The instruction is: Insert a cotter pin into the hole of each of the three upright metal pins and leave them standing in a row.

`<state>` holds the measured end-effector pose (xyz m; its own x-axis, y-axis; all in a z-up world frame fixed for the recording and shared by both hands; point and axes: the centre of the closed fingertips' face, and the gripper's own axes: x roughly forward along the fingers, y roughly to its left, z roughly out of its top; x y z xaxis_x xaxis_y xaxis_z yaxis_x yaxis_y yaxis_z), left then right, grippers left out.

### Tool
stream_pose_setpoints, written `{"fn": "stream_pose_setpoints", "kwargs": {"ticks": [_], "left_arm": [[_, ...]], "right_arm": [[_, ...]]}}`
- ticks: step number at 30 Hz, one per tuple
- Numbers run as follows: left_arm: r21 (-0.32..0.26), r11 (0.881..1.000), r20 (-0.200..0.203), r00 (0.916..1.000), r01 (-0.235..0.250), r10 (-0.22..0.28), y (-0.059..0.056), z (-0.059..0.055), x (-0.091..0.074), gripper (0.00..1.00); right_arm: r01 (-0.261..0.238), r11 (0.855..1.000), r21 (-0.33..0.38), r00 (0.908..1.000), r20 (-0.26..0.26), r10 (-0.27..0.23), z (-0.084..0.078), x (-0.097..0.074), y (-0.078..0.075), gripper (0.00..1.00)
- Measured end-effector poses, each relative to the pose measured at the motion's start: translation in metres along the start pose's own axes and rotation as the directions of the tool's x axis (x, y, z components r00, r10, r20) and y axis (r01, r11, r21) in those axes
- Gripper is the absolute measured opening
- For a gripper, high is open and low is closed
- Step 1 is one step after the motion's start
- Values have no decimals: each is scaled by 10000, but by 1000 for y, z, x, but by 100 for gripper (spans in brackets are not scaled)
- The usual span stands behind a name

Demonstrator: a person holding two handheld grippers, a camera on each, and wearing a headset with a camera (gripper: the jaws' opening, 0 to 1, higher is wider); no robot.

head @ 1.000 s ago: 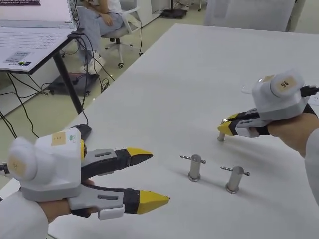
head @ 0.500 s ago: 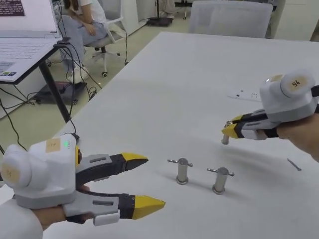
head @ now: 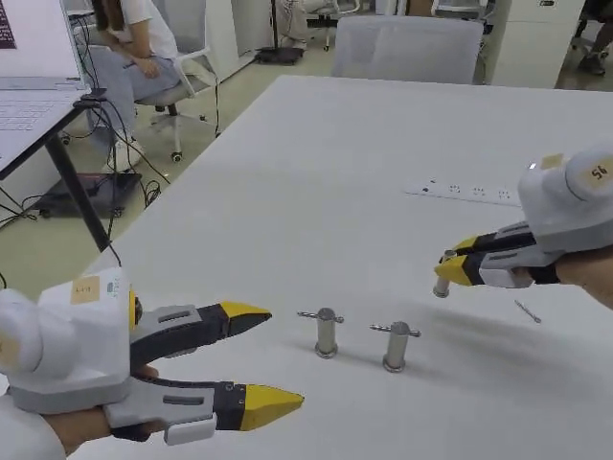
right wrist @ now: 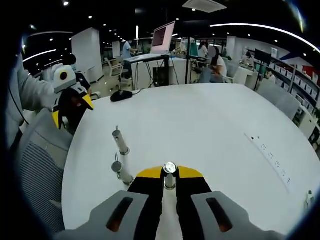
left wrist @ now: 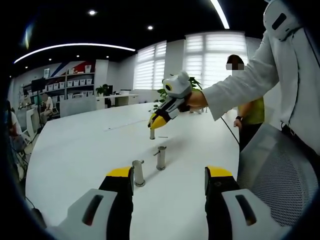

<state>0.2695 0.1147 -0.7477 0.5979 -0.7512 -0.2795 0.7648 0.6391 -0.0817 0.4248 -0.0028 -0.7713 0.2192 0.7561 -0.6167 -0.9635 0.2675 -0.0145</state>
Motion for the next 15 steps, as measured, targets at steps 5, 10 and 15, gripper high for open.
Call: {"fn": "stream_pose_setpoints", "kwargs": {"ticks": [5,10,15], "left_arm": [[-31,10000,-32,10000,55,-55,-2,-2,2,58],[-114,9999,-59,10000,31,-32,-2,-4,3,59],[-85,9999,-195,9998,-68,67,-2,-9,2,60]], "right_arm": [[-116,9999,-7,9999,-12,116,-8,-12,15,9],[-282,9996,5,9996,36,282,-15,-23,30,9],[-524,9986,11,9984,198,523,-18,-32,52,9]]}}
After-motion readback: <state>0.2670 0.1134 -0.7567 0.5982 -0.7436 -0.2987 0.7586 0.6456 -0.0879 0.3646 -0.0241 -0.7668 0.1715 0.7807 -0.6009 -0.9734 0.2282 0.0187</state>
